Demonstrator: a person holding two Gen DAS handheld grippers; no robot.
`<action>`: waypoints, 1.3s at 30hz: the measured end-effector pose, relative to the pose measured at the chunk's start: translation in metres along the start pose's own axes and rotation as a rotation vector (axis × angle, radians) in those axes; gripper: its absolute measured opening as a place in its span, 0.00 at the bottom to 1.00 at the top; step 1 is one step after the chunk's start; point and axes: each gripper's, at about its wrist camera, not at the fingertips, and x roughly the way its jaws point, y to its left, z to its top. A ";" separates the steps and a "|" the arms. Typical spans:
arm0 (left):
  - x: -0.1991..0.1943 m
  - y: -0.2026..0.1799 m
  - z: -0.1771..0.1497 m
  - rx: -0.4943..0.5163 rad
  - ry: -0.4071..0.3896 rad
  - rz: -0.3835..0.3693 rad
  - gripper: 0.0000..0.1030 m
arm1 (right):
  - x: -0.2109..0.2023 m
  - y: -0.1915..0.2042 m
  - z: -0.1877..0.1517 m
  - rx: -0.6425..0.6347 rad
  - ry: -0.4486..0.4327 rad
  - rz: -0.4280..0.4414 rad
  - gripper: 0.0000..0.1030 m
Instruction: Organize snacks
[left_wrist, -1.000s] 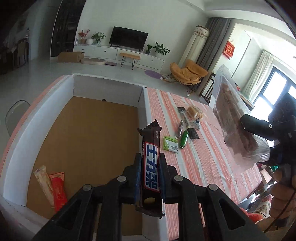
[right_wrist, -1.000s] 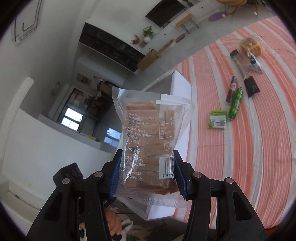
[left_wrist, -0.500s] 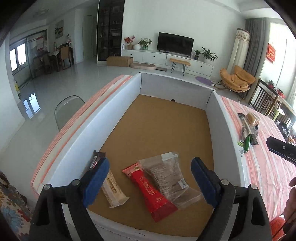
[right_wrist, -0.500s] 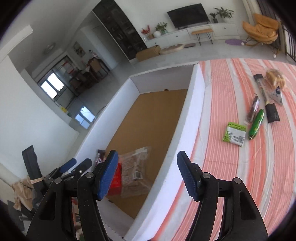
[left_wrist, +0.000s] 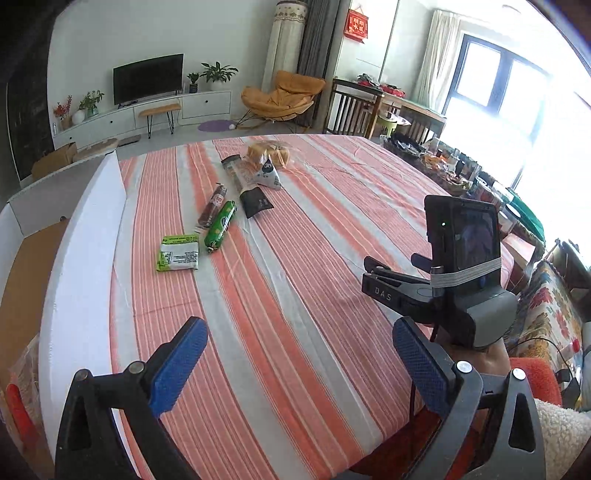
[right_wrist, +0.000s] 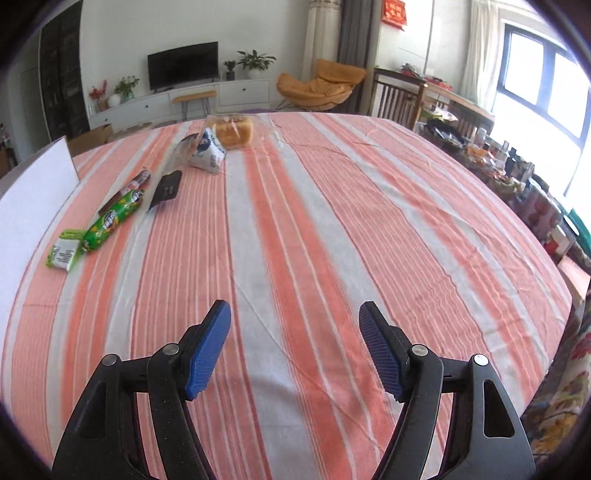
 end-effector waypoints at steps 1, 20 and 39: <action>0.016 -0.001 0.000 -0.011 0.016 0.016 0.97 | -0.001 -0.004 0.000 0.010 -0.001 0.009 0.73; 0.103 0.033 -0.018 -0.028 0.098 0.207 0.97 | 0.021 -0.015 -0.006 0.116 0.078 -0.024 0.79; 0.105 0.032 -0.017 -0.020 0.104 0.210 1.00 | 0.021 -0.016 -0.005 0.126 0.084 -0.033 0.84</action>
